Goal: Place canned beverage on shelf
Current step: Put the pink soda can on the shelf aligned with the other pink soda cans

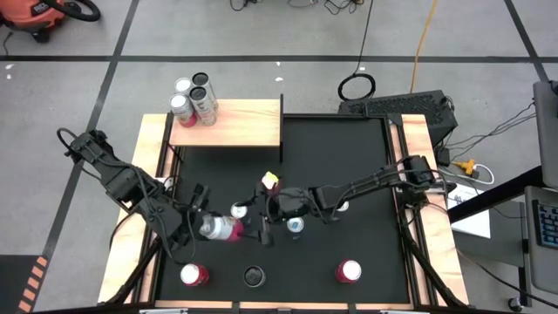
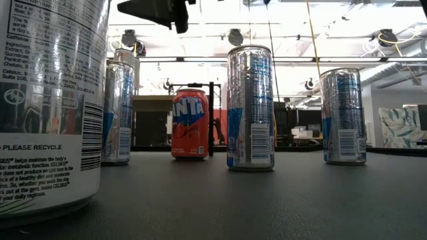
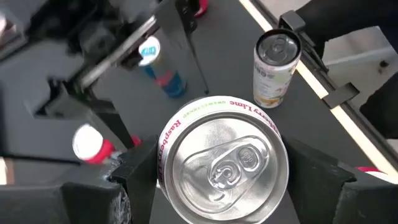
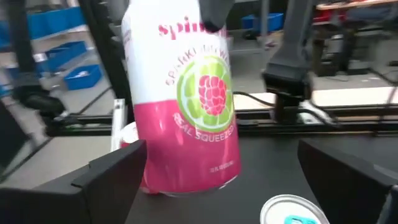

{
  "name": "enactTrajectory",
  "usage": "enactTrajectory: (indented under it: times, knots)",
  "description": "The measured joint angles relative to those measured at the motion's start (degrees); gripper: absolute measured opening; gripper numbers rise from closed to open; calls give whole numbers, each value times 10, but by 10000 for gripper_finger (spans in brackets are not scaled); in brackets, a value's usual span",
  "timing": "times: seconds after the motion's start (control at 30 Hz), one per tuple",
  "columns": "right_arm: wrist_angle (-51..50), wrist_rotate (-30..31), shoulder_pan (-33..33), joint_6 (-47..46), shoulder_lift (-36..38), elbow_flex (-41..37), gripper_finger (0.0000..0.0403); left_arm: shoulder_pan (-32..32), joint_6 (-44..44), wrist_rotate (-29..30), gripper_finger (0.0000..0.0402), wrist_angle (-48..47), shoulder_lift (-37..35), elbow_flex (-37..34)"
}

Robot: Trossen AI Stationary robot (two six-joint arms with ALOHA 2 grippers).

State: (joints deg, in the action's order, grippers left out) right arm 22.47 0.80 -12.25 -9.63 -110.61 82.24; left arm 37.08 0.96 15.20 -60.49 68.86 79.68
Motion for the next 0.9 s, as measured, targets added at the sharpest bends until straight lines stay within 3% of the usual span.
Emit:
enactTrajectory:
  times: [0.2,0.6,0.9]
  knots:
    - [30,-95,14,-2,0,0,397,0,49,16,272,2,1,0]
    - [34,-144,34,10,0,0,396,-26,176,29,272,36,1,0]
    - [25,-146,36,47,0,0,378,-61,251,14,272,74,2,0]
